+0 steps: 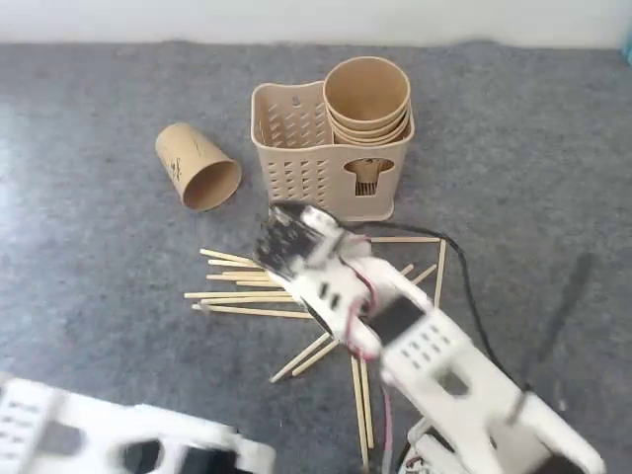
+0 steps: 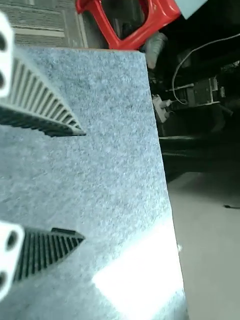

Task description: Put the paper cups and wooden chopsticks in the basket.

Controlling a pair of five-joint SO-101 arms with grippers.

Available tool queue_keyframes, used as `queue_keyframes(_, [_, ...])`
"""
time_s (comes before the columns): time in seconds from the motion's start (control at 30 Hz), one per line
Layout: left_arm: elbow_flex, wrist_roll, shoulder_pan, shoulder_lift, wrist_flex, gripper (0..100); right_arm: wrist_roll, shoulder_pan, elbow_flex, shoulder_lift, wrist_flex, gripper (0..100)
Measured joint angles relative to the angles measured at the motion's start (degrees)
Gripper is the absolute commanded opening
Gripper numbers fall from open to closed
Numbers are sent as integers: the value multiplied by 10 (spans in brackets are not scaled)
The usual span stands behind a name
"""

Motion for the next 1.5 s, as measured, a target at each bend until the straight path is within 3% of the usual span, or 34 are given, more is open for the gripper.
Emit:
queue_keyframes(0.17, [-207,28,-44,251,17,279,0,-13,-127,180,-47,69])
queue_keyframes(0.37, [-491,33,-83,526,120,279,1,-35,-319,388,-49,69])
queue_keyframes(0.53, [-686,35,-96,695,188,279,40,-33,-441,522,-46,72])
queue_keyframes(0.73, [-847,37,-98,817,243,279,110,-35,-552,629,33,74])
queue_keyframes(0.93, [-935,51,-92,856,287,279,114,-32,-635,644,123,124])
queue_keyframes(1.13, [-947,55,-78,860,291,279,149,-27,-687,644,225,127])
queue_keyframes(1.33, [-947,55,-78,860,291,279,221,-19,-712,656,236,127])
queue_keyframes(1.5, [-947,55,-78,860,291,279,233,-2,-789,729,236,127])
